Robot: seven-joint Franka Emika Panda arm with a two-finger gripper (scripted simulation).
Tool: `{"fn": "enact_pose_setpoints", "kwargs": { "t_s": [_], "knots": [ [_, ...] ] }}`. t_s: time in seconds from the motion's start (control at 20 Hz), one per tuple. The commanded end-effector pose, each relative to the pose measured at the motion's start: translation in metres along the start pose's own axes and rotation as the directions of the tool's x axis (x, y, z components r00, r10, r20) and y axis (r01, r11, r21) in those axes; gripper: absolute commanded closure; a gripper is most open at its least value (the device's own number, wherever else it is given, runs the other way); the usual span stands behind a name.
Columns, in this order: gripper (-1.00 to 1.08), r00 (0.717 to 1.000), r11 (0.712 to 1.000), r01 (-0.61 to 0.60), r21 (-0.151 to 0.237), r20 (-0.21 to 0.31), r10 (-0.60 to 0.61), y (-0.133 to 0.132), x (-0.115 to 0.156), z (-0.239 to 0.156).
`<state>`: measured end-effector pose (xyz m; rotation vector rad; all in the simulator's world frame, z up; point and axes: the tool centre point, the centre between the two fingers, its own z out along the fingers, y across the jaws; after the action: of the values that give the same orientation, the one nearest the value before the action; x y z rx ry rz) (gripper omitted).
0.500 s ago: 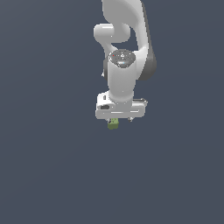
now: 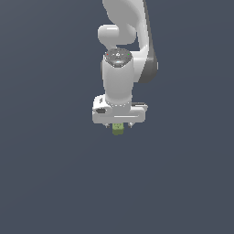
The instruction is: Pick up the object and move it to a goal position.
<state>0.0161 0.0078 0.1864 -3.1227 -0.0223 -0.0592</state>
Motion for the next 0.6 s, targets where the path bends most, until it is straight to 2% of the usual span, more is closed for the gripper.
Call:
{"fn": "enact_pose_setpoints", "kwargs": {
  "t_s": [0.0, 0.55],
  "knots": [
    [-0.92, 1.000, 1.000, -0.006, -0.001, -0.004, 0.006, 0.006, 0.002, -0.003],
    [-0.92, 1.000, 1.000, 0.008, -0.005, 0.005, -0.008, 0.004, -0.014, 0.017]
  ]
}}
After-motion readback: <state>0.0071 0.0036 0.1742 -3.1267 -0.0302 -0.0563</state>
